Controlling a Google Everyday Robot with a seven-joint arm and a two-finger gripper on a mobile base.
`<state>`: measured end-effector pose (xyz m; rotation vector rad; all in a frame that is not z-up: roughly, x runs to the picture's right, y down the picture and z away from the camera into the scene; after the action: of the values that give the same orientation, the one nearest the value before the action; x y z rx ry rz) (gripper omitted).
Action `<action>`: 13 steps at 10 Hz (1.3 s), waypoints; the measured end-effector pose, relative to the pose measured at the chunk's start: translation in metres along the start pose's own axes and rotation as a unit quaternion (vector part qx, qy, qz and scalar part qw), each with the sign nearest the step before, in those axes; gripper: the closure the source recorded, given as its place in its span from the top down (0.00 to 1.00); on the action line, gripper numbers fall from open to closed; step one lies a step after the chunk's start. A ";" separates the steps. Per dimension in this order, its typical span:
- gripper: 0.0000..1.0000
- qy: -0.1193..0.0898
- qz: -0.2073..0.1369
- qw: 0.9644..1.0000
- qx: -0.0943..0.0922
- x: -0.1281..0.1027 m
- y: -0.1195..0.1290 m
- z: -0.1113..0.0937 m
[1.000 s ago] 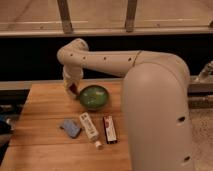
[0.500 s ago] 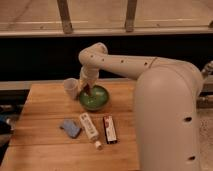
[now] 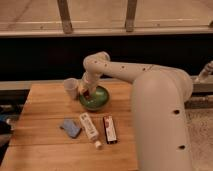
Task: Place the pepper in the ceramic bowl
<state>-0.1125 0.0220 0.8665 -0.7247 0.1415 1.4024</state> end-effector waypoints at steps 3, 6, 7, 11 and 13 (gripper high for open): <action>0.06 -0.002 0.004 1.000 -0.002 0.001 -0.005 0.003; 0.18 -0.003 0.006 1.000 -0.002 0.001 -0.007 0.003; 0.30 -0.003 0.006 1.000 -0.002 0.001 -0.007 0.003; 0.70 -0.002 0.006 1.000 -0.002 0.001 -0.007 0.003; 0.80 -0.002 0.005 1.000 -0.002 0.001 -0.005 0.003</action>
<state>-0.1084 0.0248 0.8706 -0.7253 0.1393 1.4146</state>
